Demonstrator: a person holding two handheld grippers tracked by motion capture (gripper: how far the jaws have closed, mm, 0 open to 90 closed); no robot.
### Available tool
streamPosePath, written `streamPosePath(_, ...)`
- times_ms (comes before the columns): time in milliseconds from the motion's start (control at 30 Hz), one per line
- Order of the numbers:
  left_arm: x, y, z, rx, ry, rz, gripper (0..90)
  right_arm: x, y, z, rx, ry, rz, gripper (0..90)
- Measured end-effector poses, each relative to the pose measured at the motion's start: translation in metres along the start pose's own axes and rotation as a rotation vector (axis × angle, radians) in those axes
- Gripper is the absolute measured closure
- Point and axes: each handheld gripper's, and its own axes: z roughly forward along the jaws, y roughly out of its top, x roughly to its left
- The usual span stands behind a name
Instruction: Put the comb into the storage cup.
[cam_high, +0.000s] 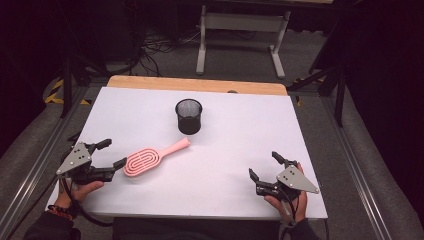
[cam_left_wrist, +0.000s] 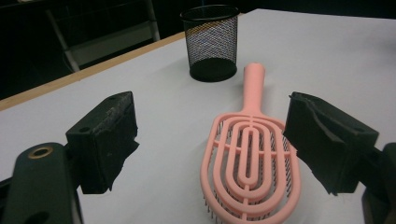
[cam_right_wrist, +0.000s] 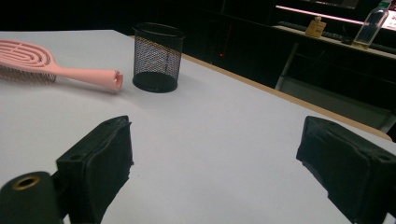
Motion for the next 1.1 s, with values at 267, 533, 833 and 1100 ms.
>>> streamPosePath(267, 0.005, 0.006, 0.006, 0.017, -0.025, -0.019, 55.5, 0.000, 0.000, 0.000, -0.002, 0.001, 0.004, 10.5)
streamPosePath(533, 0.009, 0.029, 0.032, 0.063, -0.048, -0.047, 89.5, 0.000, 0.000, 0.001, 0.005, -0.008, 0.004, 10.7)
streamPosePath(833, -0.001, 0.059, 0.091, 0.199, -0.077, -0.092, 89.7, 0.003, -0.001, 0.004, 0.028, -0.008, -0.019, 10.9)
streamPosePath(1100, -0.016, 0.071, 0.155, 0.441, -0.086, -0.127, 89.8, 0.002, -0.002, 0.005, 0.039, -0.005, -0.025, 11.1)
